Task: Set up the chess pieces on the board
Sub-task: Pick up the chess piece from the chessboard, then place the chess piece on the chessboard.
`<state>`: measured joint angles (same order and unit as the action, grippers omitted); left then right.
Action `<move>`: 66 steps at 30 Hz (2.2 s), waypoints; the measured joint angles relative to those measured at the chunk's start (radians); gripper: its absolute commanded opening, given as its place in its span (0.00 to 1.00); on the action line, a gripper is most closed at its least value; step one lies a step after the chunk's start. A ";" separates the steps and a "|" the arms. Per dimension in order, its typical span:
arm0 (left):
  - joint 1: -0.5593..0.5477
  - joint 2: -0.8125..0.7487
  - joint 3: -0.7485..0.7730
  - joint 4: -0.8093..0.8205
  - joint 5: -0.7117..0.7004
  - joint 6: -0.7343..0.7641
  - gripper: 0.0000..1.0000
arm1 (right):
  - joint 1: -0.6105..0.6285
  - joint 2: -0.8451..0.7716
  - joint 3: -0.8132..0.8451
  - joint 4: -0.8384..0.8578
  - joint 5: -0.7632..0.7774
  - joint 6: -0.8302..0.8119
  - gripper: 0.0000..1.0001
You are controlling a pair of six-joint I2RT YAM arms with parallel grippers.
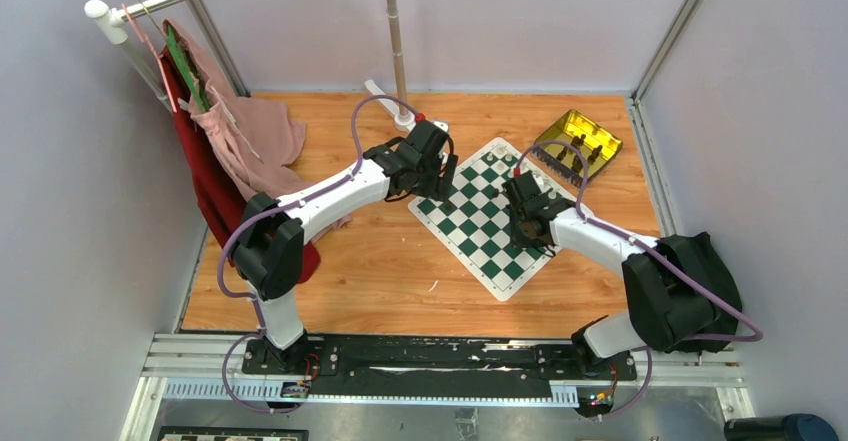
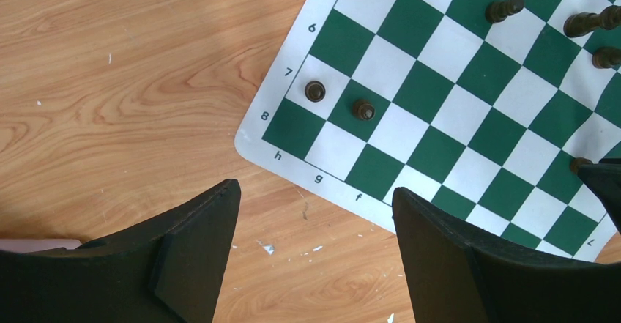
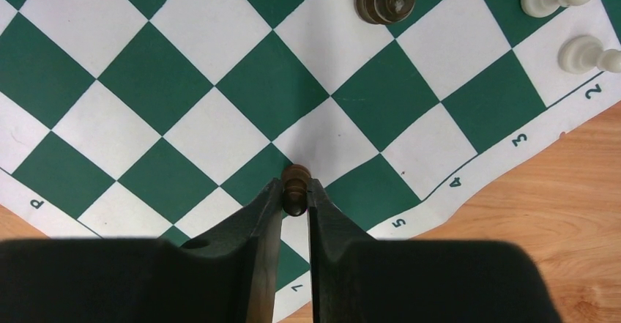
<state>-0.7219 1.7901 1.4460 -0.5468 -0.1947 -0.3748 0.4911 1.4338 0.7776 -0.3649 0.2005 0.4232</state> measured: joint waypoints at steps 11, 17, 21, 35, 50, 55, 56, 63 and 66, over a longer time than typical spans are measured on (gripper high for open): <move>0.000 0.000 -0.001 0.000 0.000 0.000 0.81 | 0.000 -0.002 -0.001 0.000 0.000 0.003 0.08; -0.002 0.000 -0.001 0.000 0.000 0.000 0.81 | 0.000 -0.022 -0.001 -0.002 -0.008 0.000 0.07; -0.006 0.000 -0.001 0.000 0.000 0.000 0.81 | 0.006 -0.044 -0.001 -0.005 -0.016 -0.004 0.07; -0.016 0.000 -0.001 0.000 -0.003 0.000 0.81 | 0.129 -0.077 -0.001 -0.037 -0.018 0.008 0.07; -0.022 0.000 -0.001 0.000 -0.011 0.000 0.81 | 0.166 -0.077 -0.002 -0.046 -0.018 0.036 0.07; -0.024 0.000 -0.001 0.000 -0.011 0.000 0.81 | 0.167 -0.074 -0.009 -0.045 -0.018 0.041 0.08; -0.024 0.000 -0.001 0.000 -0.011 0.000 0.81 | 0.167 -0.073 -0.012 -0.045 -0.018 0.042 0.08; -0.033 0.000 -0.001 0.000 -0.011 0.000 0.81 | 0.168 -0.051 -0.033 -0.037 -0.018 0.048 0.10; -0.034 0.000 -0.001 0.000 -0.012 0.000 0.81 | 0.168 -0.046 -0.035 -0.031 -0.018 0.048 0.14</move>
<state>-0.7559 1.7905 1.4452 -0.5468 -0.2066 -0.3752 0.6590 1.3876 0.7425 -0.3954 0.1822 0.4717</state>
